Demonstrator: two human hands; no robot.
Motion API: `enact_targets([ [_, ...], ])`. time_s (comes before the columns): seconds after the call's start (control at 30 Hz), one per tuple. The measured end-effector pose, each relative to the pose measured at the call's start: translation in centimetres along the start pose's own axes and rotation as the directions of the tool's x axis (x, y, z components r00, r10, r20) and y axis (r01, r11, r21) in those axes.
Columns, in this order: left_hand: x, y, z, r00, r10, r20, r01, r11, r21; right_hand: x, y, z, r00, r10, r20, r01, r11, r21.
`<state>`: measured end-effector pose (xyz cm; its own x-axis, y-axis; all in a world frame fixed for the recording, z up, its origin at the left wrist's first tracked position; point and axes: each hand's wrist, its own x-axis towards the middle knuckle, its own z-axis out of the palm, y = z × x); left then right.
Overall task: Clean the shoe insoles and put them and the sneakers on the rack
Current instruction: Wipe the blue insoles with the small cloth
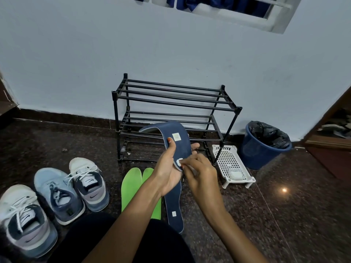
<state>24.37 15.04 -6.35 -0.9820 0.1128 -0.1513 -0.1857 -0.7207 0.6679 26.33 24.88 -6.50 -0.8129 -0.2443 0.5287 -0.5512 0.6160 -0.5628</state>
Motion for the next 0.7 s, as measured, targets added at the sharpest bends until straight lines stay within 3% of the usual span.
enact_targets([
  [0.17, -0.2, -0.2, 0.4, 0.999, -0.043, 0.026, 0.044, 0.998, -0.043, 0.9, 0.5, 0.3, 0.996, 0.036, -0.082, -0.041, 0.997, -0.066],
  [0.43, -0.2, 0.2, -0.1, 1.0, -0.012, 0.011, 0.012, 0.999, 0.034, 0.0, -0.5, 0.2, 1.0, -0.025, 0.004, 0.025, 0.999, 0.047],
  [0.7, -0.2, -0.1, 0.2, 0.999, -0.042, -0.004, 0.041, 0.997, -0.064, 1.3, 0.4, 0.5, 0.996, -0.001, -0.087, -0.009, 0.994, -0.11],
])
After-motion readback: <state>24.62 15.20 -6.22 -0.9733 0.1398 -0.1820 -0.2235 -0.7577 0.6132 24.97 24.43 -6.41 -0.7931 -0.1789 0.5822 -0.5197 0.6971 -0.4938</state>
